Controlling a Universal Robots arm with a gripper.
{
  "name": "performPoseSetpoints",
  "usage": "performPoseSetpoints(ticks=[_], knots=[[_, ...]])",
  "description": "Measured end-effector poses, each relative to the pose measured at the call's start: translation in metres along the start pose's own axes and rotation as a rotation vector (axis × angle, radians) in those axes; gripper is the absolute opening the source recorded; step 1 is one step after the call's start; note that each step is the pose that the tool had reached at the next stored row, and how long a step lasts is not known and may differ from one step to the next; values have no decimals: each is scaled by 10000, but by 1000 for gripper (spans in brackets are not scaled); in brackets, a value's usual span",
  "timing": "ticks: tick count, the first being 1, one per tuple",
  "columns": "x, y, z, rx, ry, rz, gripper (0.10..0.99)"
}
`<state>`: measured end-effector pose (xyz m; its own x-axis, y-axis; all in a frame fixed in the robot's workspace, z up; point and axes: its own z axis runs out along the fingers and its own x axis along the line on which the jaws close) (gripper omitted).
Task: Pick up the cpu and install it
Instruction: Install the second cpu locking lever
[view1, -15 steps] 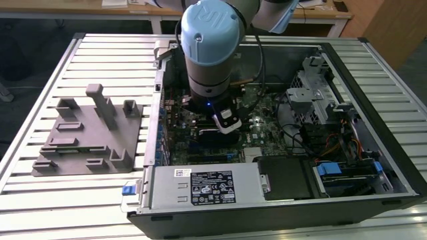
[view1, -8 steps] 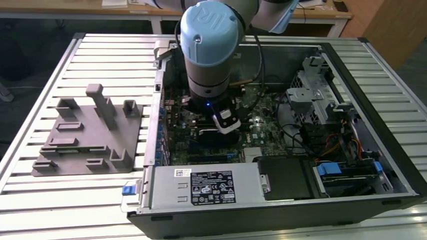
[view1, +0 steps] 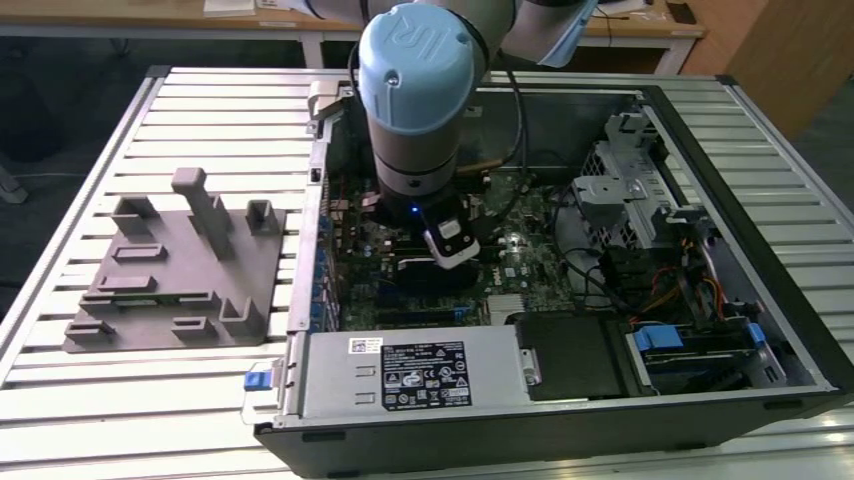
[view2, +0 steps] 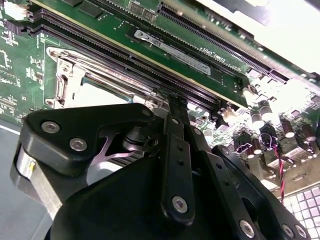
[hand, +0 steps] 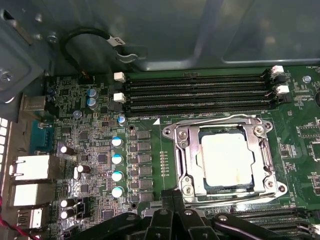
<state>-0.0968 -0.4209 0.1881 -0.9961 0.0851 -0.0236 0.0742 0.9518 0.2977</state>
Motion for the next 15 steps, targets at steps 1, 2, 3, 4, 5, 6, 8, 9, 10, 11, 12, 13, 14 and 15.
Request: performPoseSetpoints(ticks=[1,2,3,4,5,6,8,9,10,11,12,13,14,15], knots=[[4,-1,2,3,0,-1,106],[8,-2,3,7,1,0,106],[10,-3,4,13,2,-1,106],[11,-2,5,23,0,-2,106],[13,-2,5,41,-3,-3,106],[14,-2,5,61,-4,-4,106],[14,-2,5,102,-7,-6,106],[14,-2,4,116,-8,-6,106],[14,-1,0,126,-8,-6,106],[14,0,-4,130,-9,-7,106],[14,2,-13,135,-9,-7,106],[14,4,-23,139,-9,-6,106],[14,7,-38,147,-7,-6,106],[13,13,-50,138,-8,-7,106]])
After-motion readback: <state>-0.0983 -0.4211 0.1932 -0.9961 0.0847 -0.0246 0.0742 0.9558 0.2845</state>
